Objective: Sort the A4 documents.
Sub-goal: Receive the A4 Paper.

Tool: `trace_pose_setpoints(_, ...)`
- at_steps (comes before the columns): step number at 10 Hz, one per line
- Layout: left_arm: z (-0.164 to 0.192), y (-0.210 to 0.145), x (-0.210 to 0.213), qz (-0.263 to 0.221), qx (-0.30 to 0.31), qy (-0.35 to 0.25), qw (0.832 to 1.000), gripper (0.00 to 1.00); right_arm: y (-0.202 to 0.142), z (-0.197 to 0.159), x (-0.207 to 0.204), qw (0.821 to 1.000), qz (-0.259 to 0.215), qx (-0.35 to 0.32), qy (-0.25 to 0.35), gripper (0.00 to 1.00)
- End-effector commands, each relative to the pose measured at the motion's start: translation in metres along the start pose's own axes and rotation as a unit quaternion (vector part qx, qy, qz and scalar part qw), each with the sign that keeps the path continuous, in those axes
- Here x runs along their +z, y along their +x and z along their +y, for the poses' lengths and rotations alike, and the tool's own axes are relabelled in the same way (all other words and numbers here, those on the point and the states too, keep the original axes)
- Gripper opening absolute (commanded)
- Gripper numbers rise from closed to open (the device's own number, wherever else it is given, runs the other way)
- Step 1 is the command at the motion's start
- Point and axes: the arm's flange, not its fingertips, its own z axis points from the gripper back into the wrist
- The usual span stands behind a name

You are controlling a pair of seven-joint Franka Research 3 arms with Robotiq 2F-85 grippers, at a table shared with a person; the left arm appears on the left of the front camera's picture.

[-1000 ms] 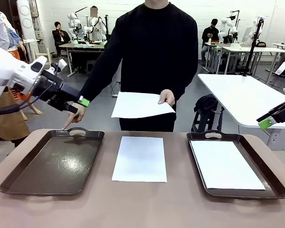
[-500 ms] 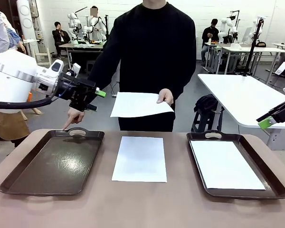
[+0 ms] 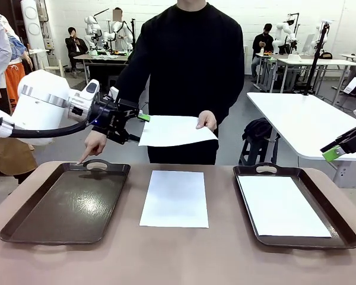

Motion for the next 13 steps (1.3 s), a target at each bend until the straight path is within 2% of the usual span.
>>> trace_pose_setpoints(1,0.009,0.008,-0.010,-0.003,0.029,-0.047,0.998,1.00,0.000,0.001,0.000,1.000,0.002,0.003,0.001,1.00)
trace_pose_setpoints(4,0.025,-0.001,-0.023,-0.015,0.072,-0.163,0.984,1.00,0.000,0.001,0.000,1.000,0.002,0.003,0.001,1.00)
trace_pose_setpoints(8,0.034,-0.007,-0.033,0.007,0.095,-0.169,0.981,1.00,0.000,0.001,0.000,1.000,0.002,0.003,0.001,1.00)
trace_pose_setpoints(13,0.041,-0.010,-0.044,0.007,0.099,-0.160,0.982,0.53,0.000,0.001,0.000,1.000,0.002,0.003,0.001,1.00)
